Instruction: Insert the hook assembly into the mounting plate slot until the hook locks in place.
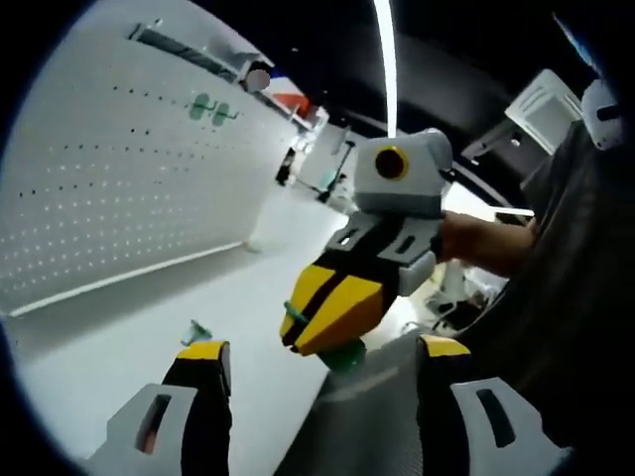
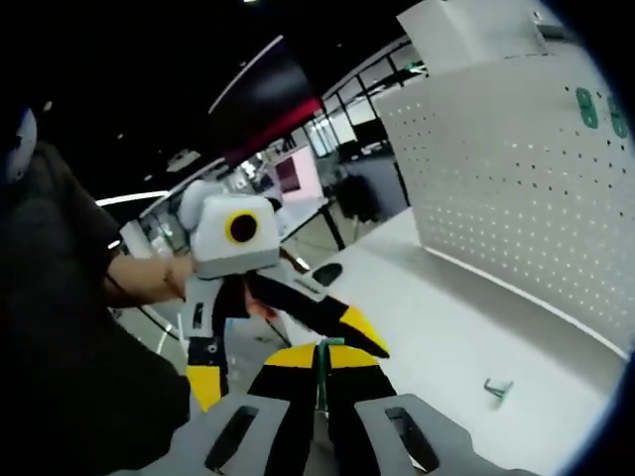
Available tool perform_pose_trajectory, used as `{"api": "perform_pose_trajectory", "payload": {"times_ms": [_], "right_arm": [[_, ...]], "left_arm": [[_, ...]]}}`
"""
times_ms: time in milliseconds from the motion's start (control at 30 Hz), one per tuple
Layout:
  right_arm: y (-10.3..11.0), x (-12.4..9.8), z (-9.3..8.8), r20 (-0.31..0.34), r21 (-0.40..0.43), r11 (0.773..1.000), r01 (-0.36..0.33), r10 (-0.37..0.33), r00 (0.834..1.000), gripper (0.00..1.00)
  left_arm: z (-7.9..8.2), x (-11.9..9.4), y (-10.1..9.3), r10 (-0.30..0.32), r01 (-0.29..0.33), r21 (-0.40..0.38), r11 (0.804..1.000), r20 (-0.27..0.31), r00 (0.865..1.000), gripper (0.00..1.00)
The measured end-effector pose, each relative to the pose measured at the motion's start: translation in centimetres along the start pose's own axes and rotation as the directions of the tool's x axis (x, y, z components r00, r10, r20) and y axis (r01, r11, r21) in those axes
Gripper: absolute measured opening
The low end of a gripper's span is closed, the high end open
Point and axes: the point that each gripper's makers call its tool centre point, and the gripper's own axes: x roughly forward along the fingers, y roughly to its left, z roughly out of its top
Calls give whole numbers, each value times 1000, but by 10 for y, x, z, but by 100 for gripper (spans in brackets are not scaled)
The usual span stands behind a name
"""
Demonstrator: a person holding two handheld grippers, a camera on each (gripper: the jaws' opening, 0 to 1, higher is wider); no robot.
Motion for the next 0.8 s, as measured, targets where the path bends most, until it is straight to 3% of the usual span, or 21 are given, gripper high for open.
{"api": "perform_pose_trajectory", "payload": {"times_ms": [133,233,333,800], "right_arm": [[9,3,2,14,13,999,-46,46,999,0],[13,4,6,43,36,997,-71,69,997,0],[17,2,15,88,53,994,-98,93,992,0],[26,-3,23,148,93,982,-162,148,978,0]], "left_arm": [[6,0,-7,-49,49,-10,999,29,998,58],[14,-2,-14,-92,94,-29,995,69,993,54],[15,-4,-17,-117,120,-40,992,67,991,49],[16,-8,-23,-170,178,-69,982,100,980,33]]}}
